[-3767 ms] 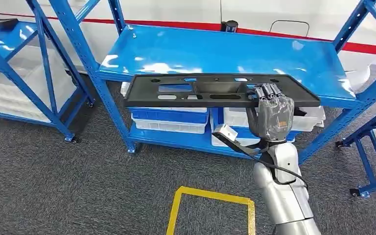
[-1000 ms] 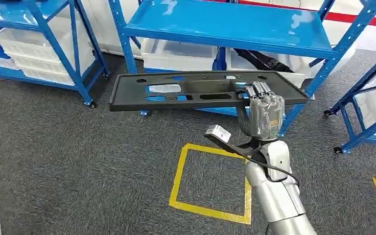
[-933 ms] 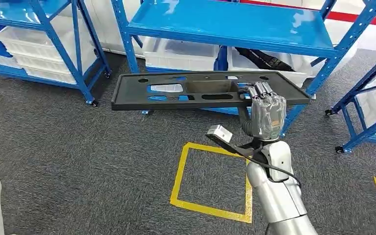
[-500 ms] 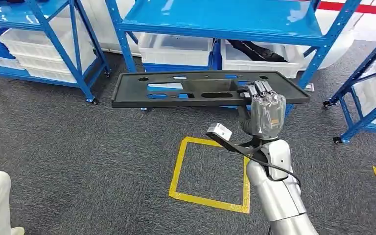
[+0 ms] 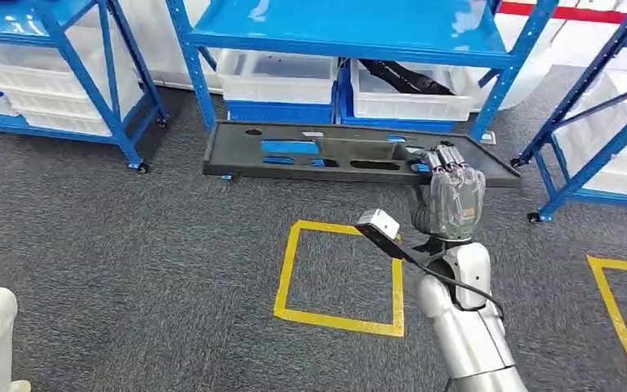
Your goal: Take the parts from the cabinet and place them on the table.
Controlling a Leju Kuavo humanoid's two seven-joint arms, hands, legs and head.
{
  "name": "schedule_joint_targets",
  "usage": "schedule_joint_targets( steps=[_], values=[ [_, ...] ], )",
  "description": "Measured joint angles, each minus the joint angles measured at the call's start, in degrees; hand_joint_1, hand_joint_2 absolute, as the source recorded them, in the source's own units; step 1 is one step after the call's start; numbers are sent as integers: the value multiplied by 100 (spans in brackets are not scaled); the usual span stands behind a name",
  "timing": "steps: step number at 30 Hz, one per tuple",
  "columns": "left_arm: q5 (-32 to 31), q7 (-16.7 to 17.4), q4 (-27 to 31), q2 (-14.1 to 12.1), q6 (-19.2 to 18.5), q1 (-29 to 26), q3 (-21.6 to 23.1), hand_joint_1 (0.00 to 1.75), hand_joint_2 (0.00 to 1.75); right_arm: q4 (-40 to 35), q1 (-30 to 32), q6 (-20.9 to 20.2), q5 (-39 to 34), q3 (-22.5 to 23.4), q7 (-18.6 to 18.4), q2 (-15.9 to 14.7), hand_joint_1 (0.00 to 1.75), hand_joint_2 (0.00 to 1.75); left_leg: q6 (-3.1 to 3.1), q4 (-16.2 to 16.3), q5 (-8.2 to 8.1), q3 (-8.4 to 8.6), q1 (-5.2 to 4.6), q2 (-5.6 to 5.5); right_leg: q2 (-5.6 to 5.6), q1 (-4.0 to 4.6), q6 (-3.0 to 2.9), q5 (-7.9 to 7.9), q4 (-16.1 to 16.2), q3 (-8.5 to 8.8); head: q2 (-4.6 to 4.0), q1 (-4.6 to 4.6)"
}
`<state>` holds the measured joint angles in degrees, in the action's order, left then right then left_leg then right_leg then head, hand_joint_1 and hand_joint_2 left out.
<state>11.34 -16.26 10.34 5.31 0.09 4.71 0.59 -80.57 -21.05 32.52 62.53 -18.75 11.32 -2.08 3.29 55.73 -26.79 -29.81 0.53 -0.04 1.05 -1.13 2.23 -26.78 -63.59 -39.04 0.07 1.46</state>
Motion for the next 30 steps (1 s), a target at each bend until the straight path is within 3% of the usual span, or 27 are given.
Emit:
schedule_joint_targets(
  steps=[2,3,4,5,6,7,8,12,13,14,15,17,18,19,20,21,22,23,24,27,28,29,30],
  values=[
    [-4,22,0,2,0,-8,0,0,175,-4,127,9,-79,70,7,-63,175,175,5,7,62,-96,-6,122,-23,-4,14,-392,-957,-364,0,-6],
    [-4,39,0,2,0,-11,0,0,175,-4,218,13,-122,125,26,-98,175,175,0,11,85,-131,-6,175,-28,-9,61,-447,-1161,-400,0,-17],
    [-4,59,0,4,4,-22,0,0,175,-4,325,15,-172,196,53,-152,175,175,-8,14,108,-161,-5,222,-46,-20,111,-407,-1042,-269,0,-20],
    [-4,83,0,7,13,-35,0,0,175,-4,408,15,-197,247,85,-195,175,175,-24,24,118,-183,-3,272,-73,-31,167,-298,-687,-13,0,-20],
    [-4,109,0,11,29,-52,0,0,175,-4,467,18,-229,319,122,-236,175,175,-32,49,121,-204,0,327,-143,-40,222,-140,-124,341,0,-28],
    [-4,116,0,11,31,-67,0,0,175,-11,499,20,-256,372,138,-264,175,175,-46,90,115,-217,-8,386,-337,-40,254,-11,448,698,0,-30],
    [-4,131,0,0,35,-77,0,0,175,-26,523,20,-267,413,159,-282,175,175,-93,132,93,-247,-74,443,-584,-13,170,-53,661,806,0,-44],
    [9,260,-2,2,63,-87,0,0,175,-31,661,13,-175,588,175,-404,175,175,-207,136,140,-252,-51,621,-316,14,-28,61,658,730,0,-2],
    [26,302,-2,0,88,-85,0,0,175,-17,661,7,-142,625,177,-424,175,175,-249,173,85,-286,-23,576,-260,-46,-97,110,683,722,0,-2],
    [53,334,-2,-2,127,-89,0,0,175,7,635,-2,-135,660,188,-444,175,175,-288,363,-115,-350,-2,305,-204,-46,-133,134,682,694,0,29],
    [57,348,-2,-2,136,-98,0,0,175,37,610,-7,-129,688,192,-463,175,175,-301,668,-337,-469,5,160,-179,-46,-161,152,681,671,0,48],
    [59,400,-2,0,166,-133,0,0,175,135,550,-7,-129,732,203,-494,175,175,-328,1619,-809,-877,8,39,-56,-25,-205,197,673,603,0,66],
    [68,415,-2,0,170,-147,0,0,175,188,537,-7,-138,743,208,-507,175,175,-322,1918,-888,-1006,8,29,16,-12,-201,218,671,574,0,72],
    [70,420,-2,0,181,-159,0,0,175,236,535,-7,-140,765,210,-522,175,175,-302,1907,-811,-988,7,13,91,1,-191,238,670,555,0,70],
    [72,420,-2,-2,181,-163,0,0,175,269,530,-7,-146,776,212,-537,175,175,-270,1648,-629,-849,5,1,159,12,-193,259,670,542,0,72],
    [72,420,-2,-2,182,-162,0,0,175,297,515,-7,-153,782,212,-549,175,175,-229,1167,-373,-588,4,-37,229,22,-171,275,670,536,0,72],
    [72,422,-2,-2,184,-162,0,0,175,319,491,-7,-153,793,214,-553,175,175,-179,643,-140,-303,2,-140,297,26,-152,289,670,533,0,74],
    [72,422,-2,-24,186,-159,0,0,175,339,468,-4,-157,798,219,-553,175,175,-104,246,-94,-101,5,-427,337,7,-130,306,672,524,0,70],
    [74,431,-2,-24,199,-173,0,0,175,361,416,-2,-175,800,219,-559,175,175,-108,157,-111,-70,6,-434,398,61,-94,327,652,488,0,53],
    [105,455,-2,-26,236,-164,0,0,175,496,285,-2,-219,800,249,-575,175,175,-66,163,-76,-87,-66,-266,570,-21,39,416,692,425,0,64],
    [109,452,-2,-2,236,-159,0,0,175,566,209,0,-216,800,273,-584,175,175,-27,48,17,-92,-2,-164,635,35,78,437,675,411,0,57],
    [114,450,-2,-2,242,-145,-2,0,175,647,143,0,-210,798,295,-601,175,175,-15,9,60,-68,-3,-104,341,24,59,344,555,279,0,52],
    [122,441,0,-2,245,-144,-4,0,175,728,35,0,-192,791,295,-616,175,175,26,-1,91,-89,-4,-43,126,48,21,136,251,149,0,-35]
  ],
)
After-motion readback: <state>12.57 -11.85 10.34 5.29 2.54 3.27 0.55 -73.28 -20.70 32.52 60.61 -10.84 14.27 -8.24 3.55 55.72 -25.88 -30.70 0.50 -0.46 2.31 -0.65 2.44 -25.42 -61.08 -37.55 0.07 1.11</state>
